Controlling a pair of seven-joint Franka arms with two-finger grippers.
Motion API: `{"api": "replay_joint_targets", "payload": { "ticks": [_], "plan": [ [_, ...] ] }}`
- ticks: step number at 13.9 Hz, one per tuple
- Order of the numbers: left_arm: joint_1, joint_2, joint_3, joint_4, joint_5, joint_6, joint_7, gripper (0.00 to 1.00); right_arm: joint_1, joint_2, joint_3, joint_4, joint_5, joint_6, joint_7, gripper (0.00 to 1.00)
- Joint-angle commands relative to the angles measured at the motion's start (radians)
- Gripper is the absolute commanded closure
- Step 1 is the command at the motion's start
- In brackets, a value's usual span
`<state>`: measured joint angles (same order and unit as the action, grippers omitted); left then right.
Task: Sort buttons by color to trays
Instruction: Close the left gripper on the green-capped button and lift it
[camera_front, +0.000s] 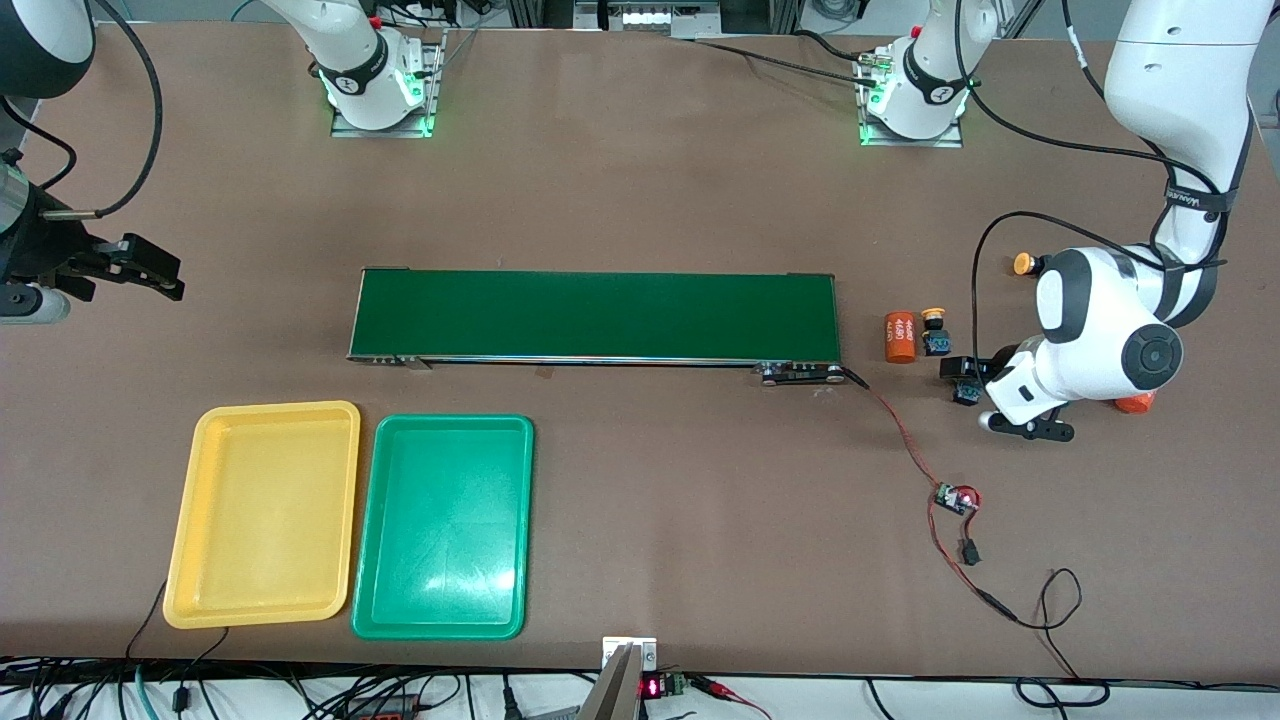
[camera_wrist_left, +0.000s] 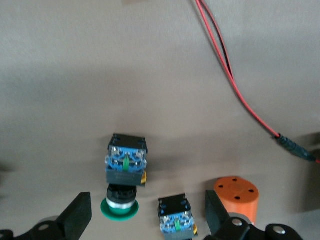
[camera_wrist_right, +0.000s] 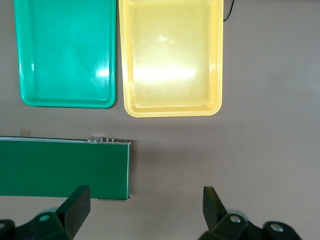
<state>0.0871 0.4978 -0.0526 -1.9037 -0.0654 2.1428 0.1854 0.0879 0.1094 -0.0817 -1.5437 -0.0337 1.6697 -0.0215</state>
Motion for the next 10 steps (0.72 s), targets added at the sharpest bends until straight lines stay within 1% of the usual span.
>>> {"api": "replay_joint_targets", "payload": {
  "ticks": [1,3,5,10],
  "plan": [
    [0.005,0.036,0.000,0.028,-0.021,-0.029,0.032,0.00,-0.001,-0.010,0.003,-0.010,-0.002,0.022,-0.015,0.00],
    [0.005,0.068,0.000,0.047,-0.016,-0.023,0.066,0.00,0.004,-0.004,0.003,-0.010,-0.002,0.031,-0.015,0.00],
    [0.010,0.129,0.000,0.096,-0.024,-0.024,0.118,0.00,0.006,-0.004,0.005,-0.010,0.000,0.030,-0.015,0.00],
    [0.016,0.153,0.000,0.132,-0.027,-0.029,0.134,0.00,0.004,-0.002,0.006,-0.009,0.000,0.042,-0.014,0.00]
  ]
}}
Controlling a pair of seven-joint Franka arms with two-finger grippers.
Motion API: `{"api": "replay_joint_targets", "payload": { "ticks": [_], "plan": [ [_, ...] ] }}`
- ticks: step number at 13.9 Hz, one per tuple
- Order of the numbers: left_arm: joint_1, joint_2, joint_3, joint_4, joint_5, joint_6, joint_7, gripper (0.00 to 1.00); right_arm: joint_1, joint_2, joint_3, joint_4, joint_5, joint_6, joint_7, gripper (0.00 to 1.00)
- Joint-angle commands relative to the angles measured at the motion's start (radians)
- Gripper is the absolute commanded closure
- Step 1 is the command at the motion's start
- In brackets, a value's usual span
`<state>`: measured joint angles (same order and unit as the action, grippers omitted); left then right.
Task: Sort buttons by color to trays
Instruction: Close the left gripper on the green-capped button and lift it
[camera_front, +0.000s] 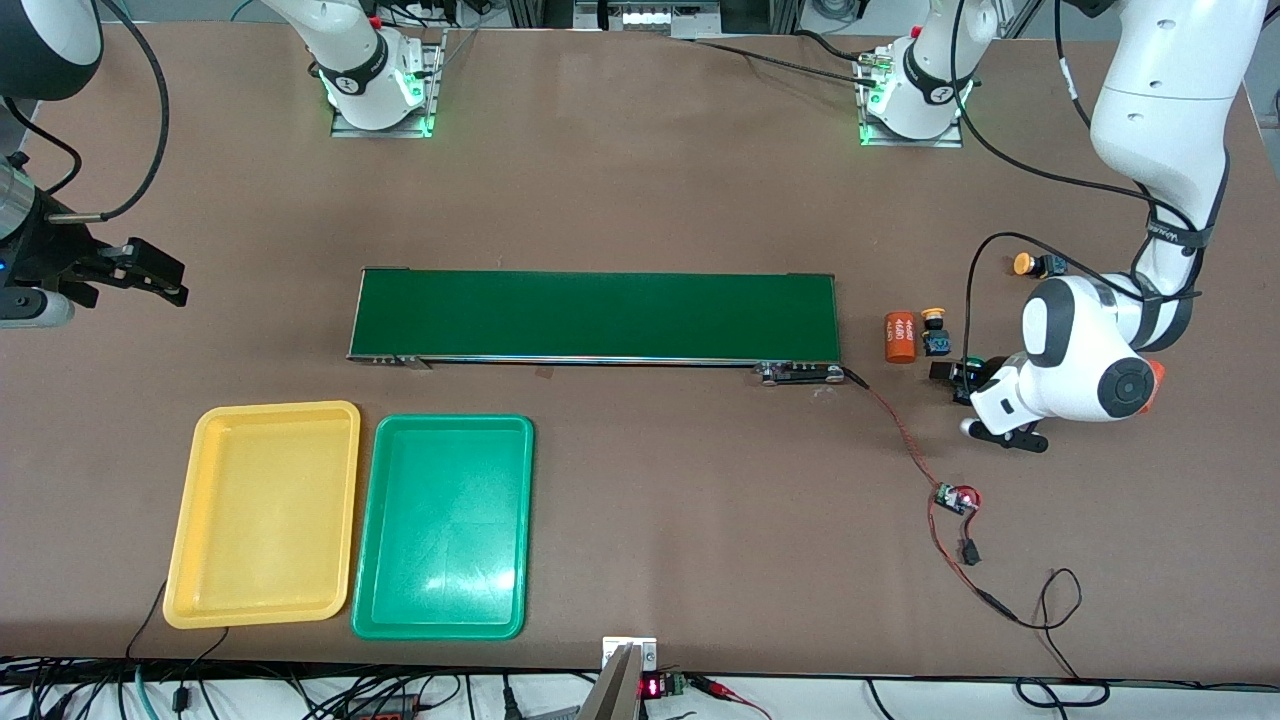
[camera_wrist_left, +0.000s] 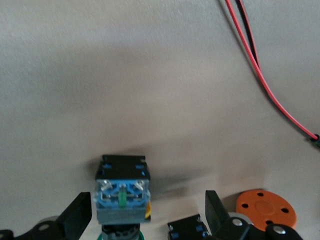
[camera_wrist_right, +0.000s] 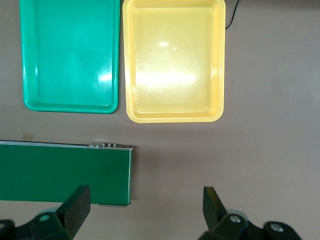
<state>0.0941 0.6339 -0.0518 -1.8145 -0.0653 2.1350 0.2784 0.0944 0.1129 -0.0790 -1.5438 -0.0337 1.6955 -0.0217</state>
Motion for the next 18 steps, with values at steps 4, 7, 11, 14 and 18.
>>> {"api": "replay_joint_targets", "payload": {
  "ticks": [4,7,11,14,18],
  "plan": [
    [0.027,0.021,0.000,0.044,-0.027,-0.020,0.065,0.12,0.001,-0.004,0.007,-0.009,0.000,0.021,-0.014,0.00],
    [0.035,0.023,-0.002,0.041,-0.028,-0.020,0.113,0.18,0.002,-0.004,0.008,-0.009,0.000,0.019,-0.011,0.00],
    [0.039,0.020,-0.002,0.038,-0.030,-0.023,0.102,0.69,-0.004,-0.004,0.007,-0.009,0.001,0.016,-0.014,0.00],
    [0.019,-0.009,-0.003,0.053,-0.028,-0.055,0.090,0.99,0.005,-0.006,0.008,-0.009,0.000,0.013,-0.014,0.00],
    [-0.022,-0.098,-0.005,0.061,-0.030,-0.170,0.064,1.00,0.011,-0.004,0.010,-0.009,-0.002,0.018,-0.014,0.00]
  ]
}}
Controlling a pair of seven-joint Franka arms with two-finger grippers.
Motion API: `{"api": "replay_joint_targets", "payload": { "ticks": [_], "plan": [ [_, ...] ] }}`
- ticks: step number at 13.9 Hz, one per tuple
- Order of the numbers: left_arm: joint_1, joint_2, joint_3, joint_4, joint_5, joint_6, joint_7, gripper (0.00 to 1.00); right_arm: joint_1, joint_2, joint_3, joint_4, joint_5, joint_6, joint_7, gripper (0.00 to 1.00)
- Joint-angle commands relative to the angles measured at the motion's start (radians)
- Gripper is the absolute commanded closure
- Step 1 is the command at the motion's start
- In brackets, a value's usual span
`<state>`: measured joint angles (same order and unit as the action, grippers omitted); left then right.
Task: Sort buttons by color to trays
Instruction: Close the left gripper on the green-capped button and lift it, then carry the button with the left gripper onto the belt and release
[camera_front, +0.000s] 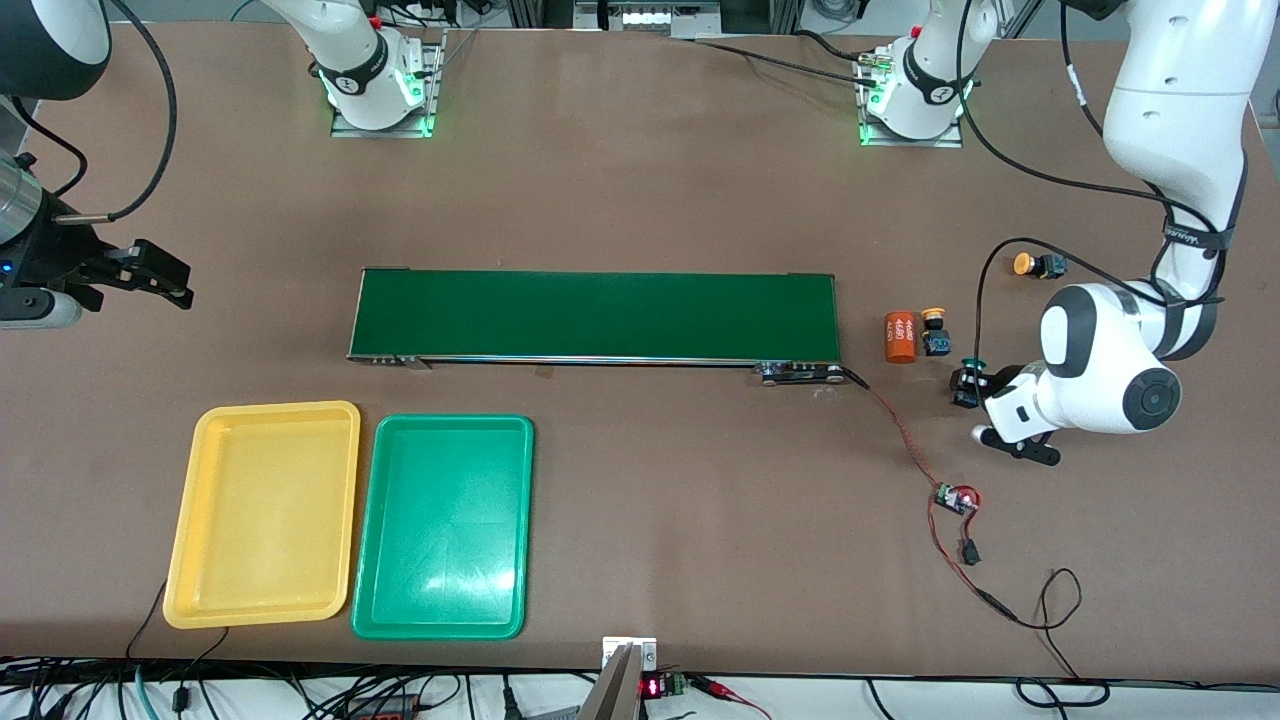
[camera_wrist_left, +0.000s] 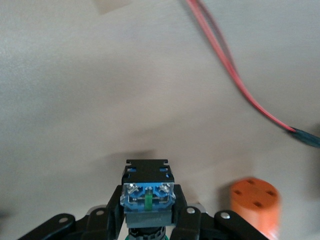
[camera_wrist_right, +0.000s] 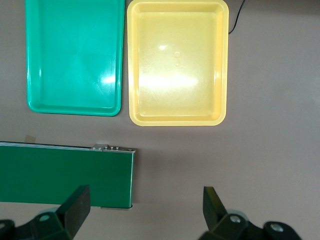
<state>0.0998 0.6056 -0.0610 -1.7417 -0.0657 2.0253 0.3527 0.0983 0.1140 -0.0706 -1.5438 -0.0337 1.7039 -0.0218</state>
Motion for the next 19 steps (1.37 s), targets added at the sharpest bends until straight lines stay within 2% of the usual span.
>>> {"api": "replay_joint_targets", "payload": {
  "ticks": [1,5,8,11,17,19],
  "plan": [
    [-0.037,-0.082,-0.008,-0.019,-0.029,-0.069,-0.027,1.00,0.020,-0.005,0.000,-0.007,-0.002,0.010,-0.009,0.00],
    [-0.037,-0.135,-0.209,-0.059,-0.031,-0.065,-0.274,1.00,0.021,-0.005,0.000,-0.007,-0.002,0.010,-0.007,0.00],
    [-0.057,-0.126,-0.315,-0.061,-0.025,-0.001,-0.417,1.00,0.029,-0.005,0.000,-0.007,-0.002,0.013,-0.003,0.00],
    [-0.135,-0.090,-0.315,-0.061,-0.013,0.059,-0.478,0.99,0.024,-0.005,0.000,-0.007,-0.002,0.011,-0.003,0.00],
    [-0.198,-0.081,-0.312,-0.105,0.001,0.066,-0.573,0.96,0.023,-0.005,-0.001,-0.007,0.000,0.008,-0.001,0.00],
    [-0.203,-0.086,-0.315,-0.117,0.080,0.066,-0.616,0.96,0.023,-0.005,-0.001,-0.007,0.000,0.006,-0.001,0.00]
  ]
}}
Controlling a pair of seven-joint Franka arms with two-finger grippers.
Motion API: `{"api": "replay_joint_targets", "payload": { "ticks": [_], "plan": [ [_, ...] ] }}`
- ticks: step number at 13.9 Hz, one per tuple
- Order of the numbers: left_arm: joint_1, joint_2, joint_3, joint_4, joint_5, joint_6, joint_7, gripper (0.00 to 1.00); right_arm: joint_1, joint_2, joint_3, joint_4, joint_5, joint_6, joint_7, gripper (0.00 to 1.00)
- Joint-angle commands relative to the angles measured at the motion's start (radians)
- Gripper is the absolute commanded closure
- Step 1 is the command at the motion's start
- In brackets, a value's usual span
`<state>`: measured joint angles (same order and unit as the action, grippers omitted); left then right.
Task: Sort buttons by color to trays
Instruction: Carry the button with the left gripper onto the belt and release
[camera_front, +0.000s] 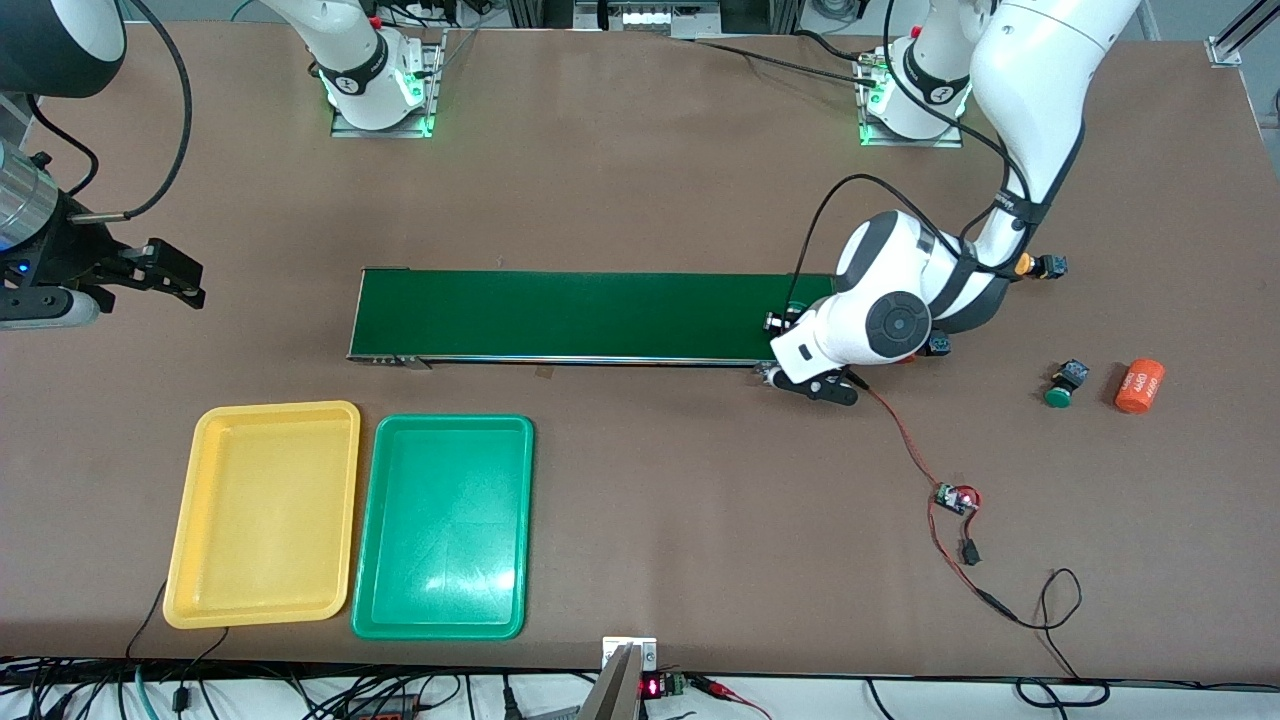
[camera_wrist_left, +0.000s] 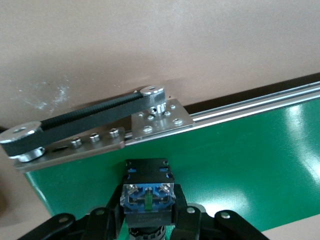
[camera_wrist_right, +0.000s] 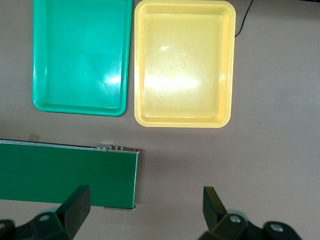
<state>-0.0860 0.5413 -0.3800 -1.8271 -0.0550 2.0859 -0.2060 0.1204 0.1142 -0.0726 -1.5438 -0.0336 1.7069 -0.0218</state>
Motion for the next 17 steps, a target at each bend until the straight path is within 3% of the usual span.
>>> {"api": "replay_joint_targets", "payload": {
  "ticks": [1,2,3,7,10,12,17],
  "plan": [
    [-0.023,-0.020,0.003,-0.031,0.113,0.005,-0.084,0.89,0.001,-0.005,0.000,-0.007,0.000,0.004,-0.001,0.00],
    [-0.024,-0.014,0.001,-0.026,0.127,0.005,-0.110,0.41,-0.002,-0.005,0.000,-0.007,0.000,0.005,-0.001,0.00],
    [-0.023,-0.014,-0.002,-0.024,0.127,0.002,-0.130,0.00,-0.002,-0.005,0.000,-0.007,0.000,0.005,-0.001,0.00],
    [-0.014,-0.065,-0.002,-0.015,0.129,-0.036,-0.155,0.00,-0.002,-0.005,0.000,-0.009,0.001,0.004,-0.003,0.00],
    [-0.003,-0.165,0.000,0.092,0.129,-0.263,-0.150,0.00,-0.002,-0.005,0.000,-0.007,0.001,0.002,-0.003,0.00],
    [0.018,-0.167,0.001,0.205,0.132,-0.395,-0.148,0.00,-0.004,-0.005,0.000,-0.007,0.001,0.004,-0.003,0.00],
    [0.083,-0.152,0.004,0.233,0.133,-0.408,-0.138,0.00,-0.007,-0.005,-0.003,-0.009,0.008,-0.001,-0.004,0.00]
  ]
}}
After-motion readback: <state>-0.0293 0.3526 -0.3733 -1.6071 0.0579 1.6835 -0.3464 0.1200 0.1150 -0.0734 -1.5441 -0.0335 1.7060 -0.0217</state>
